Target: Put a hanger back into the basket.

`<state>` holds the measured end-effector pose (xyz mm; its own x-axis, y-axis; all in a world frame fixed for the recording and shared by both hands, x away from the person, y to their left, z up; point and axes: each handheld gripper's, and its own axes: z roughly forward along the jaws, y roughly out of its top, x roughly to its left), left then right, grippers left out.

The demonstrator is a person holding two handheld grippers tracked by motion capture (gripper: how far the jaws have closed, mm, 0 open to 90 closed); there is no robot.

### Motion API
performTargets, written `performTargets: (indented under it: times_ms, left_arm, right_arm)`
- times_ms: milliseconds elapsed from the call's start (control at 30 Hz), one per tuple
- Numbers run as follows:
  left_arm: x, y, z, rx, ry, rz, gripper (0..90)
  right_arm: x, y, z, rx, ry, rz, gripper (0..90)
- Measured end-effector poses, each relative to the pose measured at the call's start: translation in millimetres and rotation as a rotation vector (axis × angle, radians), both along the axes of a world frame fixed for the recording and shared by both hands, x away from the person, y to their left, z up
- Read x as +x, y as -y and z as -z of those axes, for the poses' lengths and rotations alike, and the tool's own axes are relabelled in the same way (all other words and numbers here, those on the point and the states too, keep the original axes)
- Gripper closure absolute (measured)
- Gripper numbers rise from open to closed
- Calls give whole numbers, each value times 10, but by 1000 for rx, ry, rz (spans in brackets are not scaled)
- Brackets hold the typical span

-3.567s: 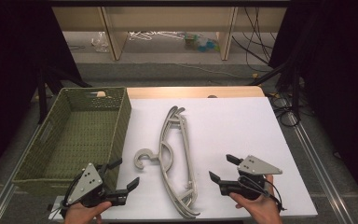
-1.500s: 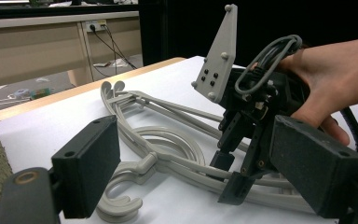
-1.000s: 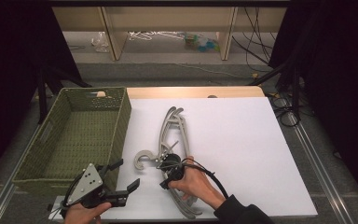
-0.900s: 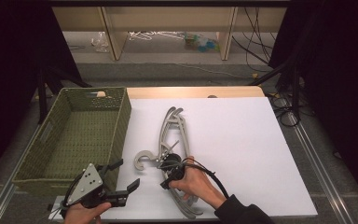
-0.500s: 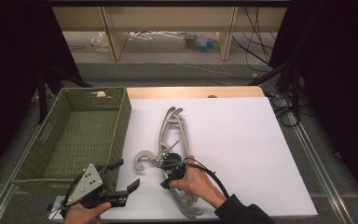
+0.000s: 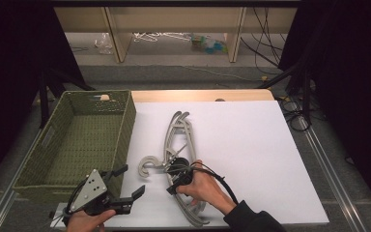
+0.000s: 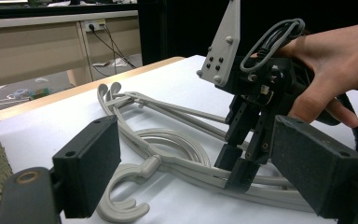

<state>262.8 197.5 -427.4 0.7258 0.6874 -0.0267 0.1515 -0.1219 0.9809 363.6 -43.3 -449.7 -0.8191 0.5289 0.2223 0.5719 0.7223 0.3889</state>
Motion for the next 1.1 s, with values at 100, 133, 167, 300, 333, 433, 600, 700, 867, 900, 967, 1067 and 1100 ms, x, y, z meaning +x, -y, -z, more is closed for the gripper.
performTargets:
  times_ms: [100, 133, 167, 300, 333, 433, 600, 700, 867, 900, 967, 1067, 1100]
  left_arm:
    - [-3, 0, -2, 4, -2, -3, 159]
    - [-1, 1, 0, 0, -1, 0, 159]
    - [-1, 1, 0, 0, -1, 0, 159]
    - [-7, -11, -11, 17, -1, -5, 159]
    - [-8, -11, -13, 16, 1, -4, 159]
    - [-12, -12, -16, 16, 2, -5, 160]
    - [3, -9, -20, 21, 27, 2, 160]
    - [10, -14, -21, 29, 33, 2, 160]
    - [8, -14, -19, 30, 33, 1, 160]
    - [4, -10, -17, 29, 30, -1, 160]
    - [10, 3, -16, 52, 41, 0, 161]
    - [33, 38, -15, 66, 42, -7, 162]
    - [53, 60, -12, 67, 44, -11, 164]
  right_arm:
    - [-2, 2, -10, 1, 0, 1, 679]
    - [-7, 14, -32, 11, 5, 4, 685]
    - [-8, 25, -51, 13, 7, 4, 687]
    - [-2, 103, -159, 36, 34, 6, 704]
    - [1, 134, -191, 48, 37, 9, 712]
    - [-4, 246, -304, 75, 49, 13, 734]
    - [49, 527, -485, 107, 94, 38, 820]
    - [55, 641, -570, 100, 107, -1, 821]
    - [35, 742, -675, 89, 123, -72, 831]
    - [31, 765, -678, 94, 120, -83, 832]
    - [27, 816, -690, 98, 123, -107, 832]
    - [12, 889, -714, 99, 133, -135, 832]
    - [7, 915, -720, 100, 132, -146, 832]
